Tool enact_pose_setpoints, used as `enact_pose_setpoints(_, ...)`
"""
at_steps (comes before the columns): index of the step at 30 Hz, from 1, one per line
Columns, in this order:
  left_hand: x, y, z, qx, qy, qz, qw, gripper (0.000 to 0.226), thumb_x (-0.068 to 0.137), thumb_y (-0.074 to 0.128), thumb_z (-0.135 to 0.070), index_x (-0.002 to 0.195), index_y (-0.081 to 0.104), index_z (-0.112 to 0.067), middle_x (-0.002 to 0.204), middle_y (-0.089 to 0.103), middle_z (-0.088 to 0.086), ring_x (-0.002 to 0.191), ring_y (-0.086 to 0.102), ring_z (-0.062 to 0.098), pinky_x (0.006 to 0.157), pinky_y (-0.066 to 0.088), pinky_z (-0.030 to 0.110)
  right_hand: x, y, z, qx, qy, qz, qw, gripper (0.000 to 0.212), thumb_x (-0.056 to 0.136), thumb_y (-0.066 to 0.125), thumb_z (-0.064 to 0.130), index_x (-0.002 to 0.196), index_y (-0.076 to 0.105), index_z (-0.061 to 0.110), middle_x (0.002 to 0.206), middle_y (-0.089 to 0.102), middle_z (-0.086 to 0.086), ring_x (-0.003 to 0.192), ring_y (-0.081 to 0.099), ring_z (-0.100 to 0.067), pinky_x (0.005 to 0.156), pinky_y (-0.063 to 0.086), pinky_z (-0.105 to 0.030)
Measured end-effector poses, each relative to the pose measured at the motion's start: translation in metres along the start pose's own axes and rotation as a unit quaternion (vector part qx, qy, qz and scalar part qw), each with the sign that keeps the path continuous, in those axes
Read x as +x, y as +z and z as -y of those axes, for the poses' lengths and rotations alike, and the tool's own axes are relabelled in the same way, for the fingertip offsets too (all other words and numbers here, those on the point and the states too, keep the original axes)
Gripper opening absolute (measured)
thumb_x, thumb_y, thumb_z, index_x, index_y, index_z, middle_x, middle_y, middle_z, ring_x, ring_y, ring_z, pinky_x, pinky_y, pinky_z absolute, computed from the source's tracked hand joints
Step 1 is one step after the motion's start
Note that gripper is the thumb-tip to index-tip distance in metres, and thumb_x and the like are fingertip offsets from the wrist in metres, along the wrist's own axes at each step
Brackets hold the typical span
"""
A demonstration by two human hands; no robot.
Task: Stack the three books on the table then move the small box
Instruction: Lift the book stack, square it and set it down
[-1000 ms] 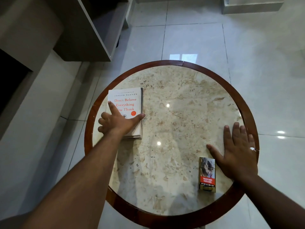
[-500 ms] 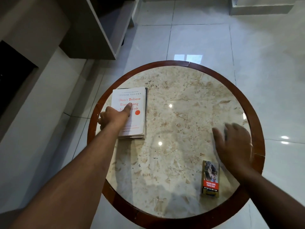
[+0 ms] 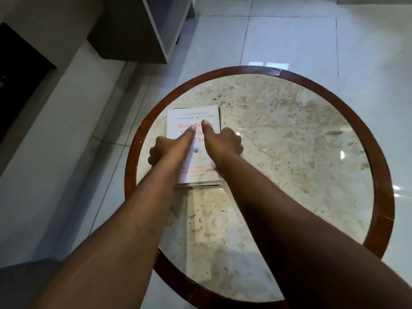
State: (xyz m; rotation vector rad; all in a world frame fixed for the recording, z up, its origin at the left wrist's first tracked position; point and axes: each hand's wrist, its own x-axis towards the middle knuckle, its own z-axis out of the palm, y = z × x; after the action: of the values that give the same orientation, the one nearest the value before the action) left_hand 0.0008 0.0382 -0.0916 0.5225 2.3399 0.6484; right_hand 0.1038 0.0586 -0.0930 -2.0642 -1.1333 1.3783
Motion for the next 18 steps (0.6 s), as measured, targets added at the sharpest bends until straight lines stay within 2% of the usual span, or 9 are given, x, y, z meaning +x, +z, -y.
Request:
enact_pose_setpoints(3,-0.015,0.002,-0.004,-0.099,0.01,0.036,0.994,0.079,0.063,0.062,-0.082,0.118,0.046,-0.028,0.096,0.06,-0.009,0.078,0.063,0.015,0.065,0.052,0.029,-0.01,-0.009,-0.001,0.026,-0.007,-0.031,0.999,0.079,0.078,0.049,0.08,0.127,0.053,0.019,0.131,0.05,-0.01,0.121,0.049,-0.032,0.1,0.047,-0.055)
enact_pose_setpoints(5,-0.032,0.005,-0.007,-0.179,0.075,0.03,0.98,0.065,0.07,0.064,-0.075,0.115,0.045,-0.032,0.087,0.059,-0.018,0.06,0.067,0.008,0.046,0.046,0.015,-0.019,-0.021,-0.002,0.097,-0.067,-0.057,0.991,0.071,0.079,0.053,0.077,0.124,0.049,0.023,0.125,0.047,-0.005,0.115,0.053,-0.027,0.092,0.055,-0.049)
enact_pose_setpoints(6,-0.041,0.006,-0.009,-0.228,0.119,0.031,0.966,0.061,0.073,0.065,-0.071,0.116,0.047,-0.032,0.089,0.062,-0.02,0.062,0.069,0.001,0.043,0.046,0.012,-0.024,-0.028,-0.003,0.151,-0.11,-0.059,0.981,0.065,0.08,0.055,0.074,0.122,0.046,0.025,0.123,0.045,-0.004,0.112,0.057,-0.024,0.085,0.06,-0.042)
enact_pose_setpoints(9,-0.064,0.002,-0.013,-0.319,0.249,0.037,0.914,0.056,0.073,0.062,-0.07,0.117,0.048,-0.037,0.108,0.067,-0.012,0.091,0.069,0.001,0.066,0.058,0.019,-0.038,-0.052,-0.009,0.3,-0.266,-0.048,0.915,0.042,0.085,0.054,0.066,0.108,0.041,0.034,0.112,0.056,0.007,0.097,0.068,-0.008,0.069,0.059,-0.022)
enact_pose_setpoints(10,-0.07,0.002,-0.013,-0.329,0.273,0.04,0.903,0.061,0.069,0.059,-0.078,0.114,0.046,-0.039,0.113,0.065,-0.013,0.097,0.068,0.001,0.074,0.058,0.021,-0.04,-0.059,-0.014,0.317,-0.315,-0.057,0.893,0.04,0.086,0.052,0.067,0.105,0.039,0.034,0.105,0.061,0.015,0.094,0.069,-0.003,0.069,0.057,-0.019)
enact_pose_setpoints(12,-0.08,0.008,-0.008,-0.328,0.297,0.045,0.896,0.071,0.062,0.052,-0.087,0.114,0.042,-0.039,0.114,0.059,-0.019,0.096,0.064,-0.009,0.076,0.052,0.011,-0.042,-0.064,-0.029,0.31,-0.374,-0.073,0.871,0.046,0.085,0.046,0.072,0.104,0.037,0.032,0.098,0.064,0.024,0.09,0.067,0.001,0.069,0.056,-0.019)
enact_pose_setpoints(13,-0.086,0.013,-0.004,-0.315,0.308,0.04,0.897,0.066,0.069,0.052,-0.081,0.116,0.039,-0.038,0.113,0.054,-0.023,0.093,0.061,-0.013,0.074,0.047,0.004,-0.042,-0.063,-0.038,0.303,-0.378,-0.075,0.871,0.05,0.083,0.044,0.075,0.104,0.036,0.031,0.097,0.063,0.02,0.088,0.067,0.0,0.069,0.056,-0.022)
enact_pose_setpoints(16,-0.092,0.027,0.011,-0.269,0.326,-0.021,0.906,0.04,0.094,0.059,-0.03,0.121,0.029,-0.03,0.103,0.035,-0.031,0.081,0.054,-0.015,0.065,0.03,-0.011,-0.037,-0.058,-0.061,0.312,-0.351,-0.071,0.88,0.057,0.078,0.044,0.081,0.1,0.038,0.029,0.095,0.055,0.004,0.084,0.063,-0.008,0.069,0.058,-0.034)
enact_pose_setpoints(18,-0.086,0.03,0.012,-0.28,0.323,0.007,0.904,0.032,0.091,0.057,-0.03,0.113,0.035,-0.038,0.102,0.044,-0.029,0.08,0.055,-0.026,0.064,0.037,-0.006,-0.031,-0.054,-0.068,0.308,-0.351,-0.082,0.88,0.055,0.08,0.044,0.081,0.099,0.038,0.03,0.092,0.054,0.003,0.081,0.062,-0.011,0.065,0.057,-0.035)
